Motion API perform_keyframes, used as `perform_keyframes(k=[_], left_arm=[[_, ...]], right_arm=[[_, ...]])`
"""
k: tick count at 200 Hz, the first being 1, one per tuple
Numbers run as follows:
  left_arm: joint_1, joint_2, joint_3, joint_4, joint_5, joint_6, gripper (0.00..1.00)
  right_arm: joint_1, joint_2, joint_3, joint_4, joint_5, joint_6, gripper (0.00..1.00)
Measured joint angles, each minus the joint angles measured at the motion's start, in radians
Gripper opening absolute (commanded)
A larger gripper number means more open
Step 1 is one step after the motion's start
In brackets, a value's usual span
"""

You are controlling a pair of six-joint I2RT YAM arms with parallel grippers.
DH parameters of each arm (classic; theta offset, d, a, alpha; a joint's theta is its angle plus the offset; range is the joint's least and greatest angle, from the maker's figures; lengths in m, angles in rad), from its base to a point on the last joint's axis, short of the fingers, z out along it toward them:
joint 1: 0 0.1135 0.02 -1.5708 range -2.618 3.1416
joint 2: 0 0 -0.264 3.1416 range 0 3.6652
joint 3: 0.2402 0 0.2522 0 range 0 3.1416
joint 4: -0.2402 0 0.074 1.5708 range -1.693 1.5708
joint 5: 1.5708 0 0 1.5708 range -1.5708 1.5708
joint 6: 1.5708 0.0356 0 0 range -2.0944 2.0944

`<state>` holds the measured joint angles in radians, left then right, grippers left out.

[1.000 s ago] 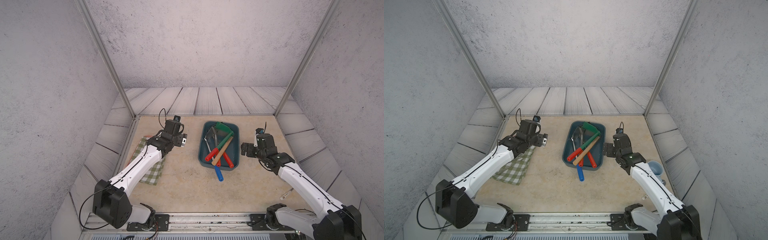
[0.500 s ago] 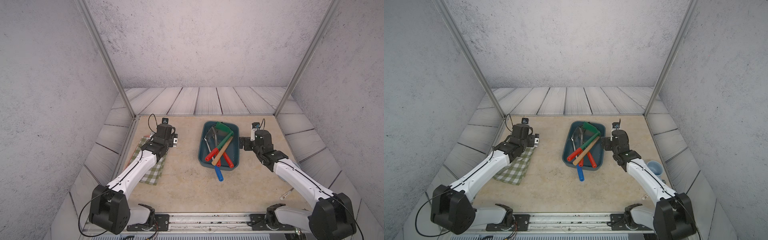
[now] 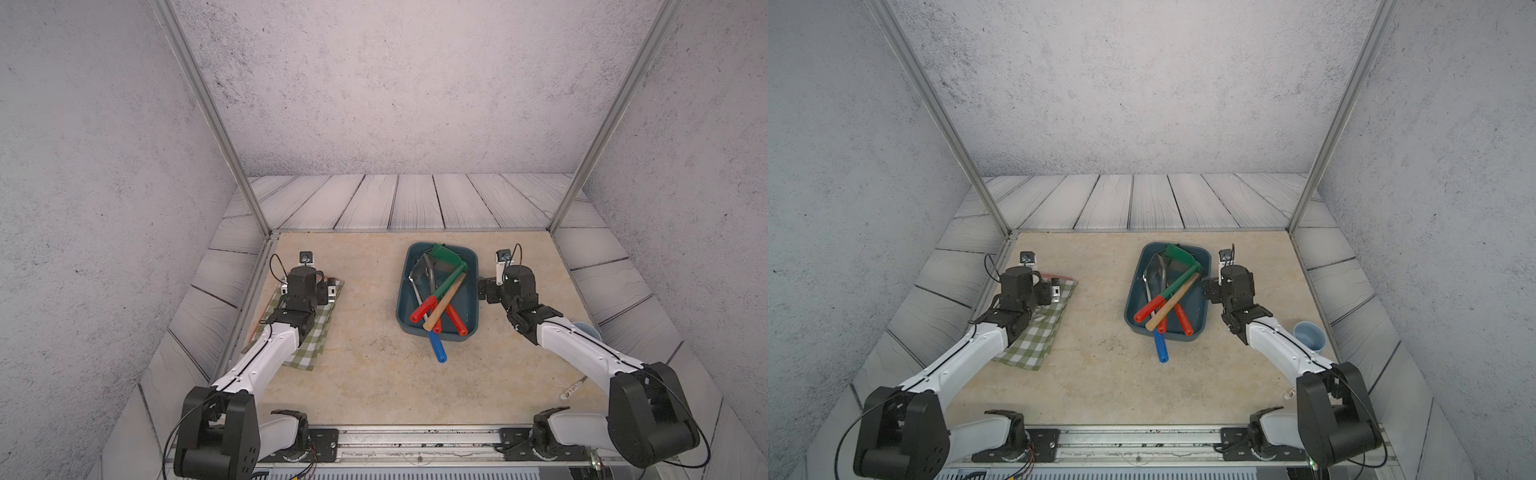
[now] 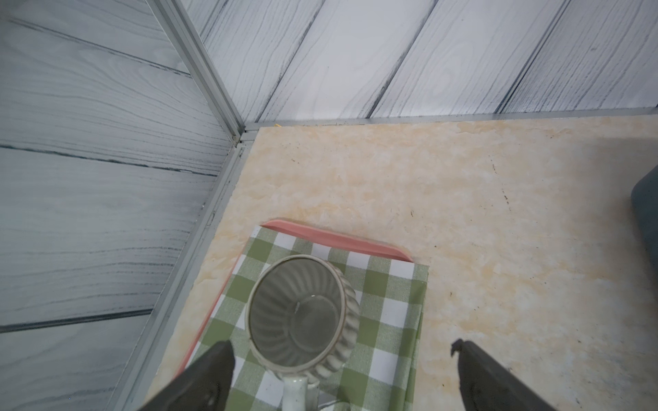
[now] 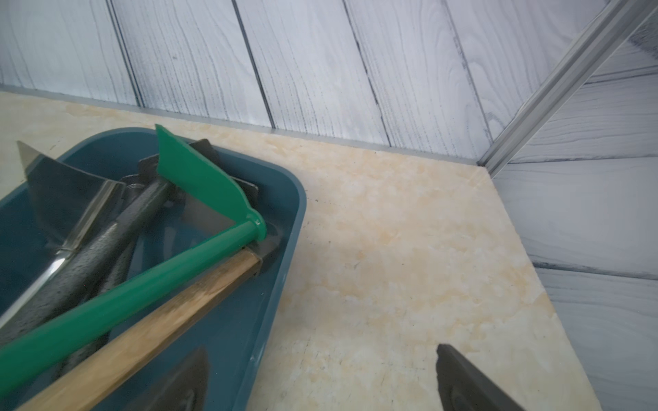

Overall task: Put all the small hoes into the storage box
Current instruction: Reset both arms

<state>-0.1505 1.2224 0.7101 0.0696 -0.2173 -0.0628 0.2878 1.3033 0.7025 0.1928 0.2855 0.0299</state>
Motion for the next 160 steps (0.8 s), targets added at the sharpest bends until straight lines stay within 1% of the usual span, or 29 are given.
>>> perform_keyframes(k=[39,83,125,160], left_arm=[[0.02,0.008,-0.122,0.156,-0.008,0.055,0.99],[0.05,0.135,-0.181,0.298,-0.035,0.064,0.99],[0.069,0.159,-0.209,0.408,-0.047,0.071,1.0],[0.1,0.159,-0.22,0.498,-0.021,0.058,1.0]], right_arm=[[-0.02,-0.03,-0.177,0.176,0.054,-0.017,0.99],[-0.038,-0.002,-0.296,0.4,0.138,-0.058,0.99],[-0.103,0.09,-0.333,0.55,0.154,-0.06,0.99],[-0.111,0.161,-0.343,0.656,0.151,-0.059,0.99]])
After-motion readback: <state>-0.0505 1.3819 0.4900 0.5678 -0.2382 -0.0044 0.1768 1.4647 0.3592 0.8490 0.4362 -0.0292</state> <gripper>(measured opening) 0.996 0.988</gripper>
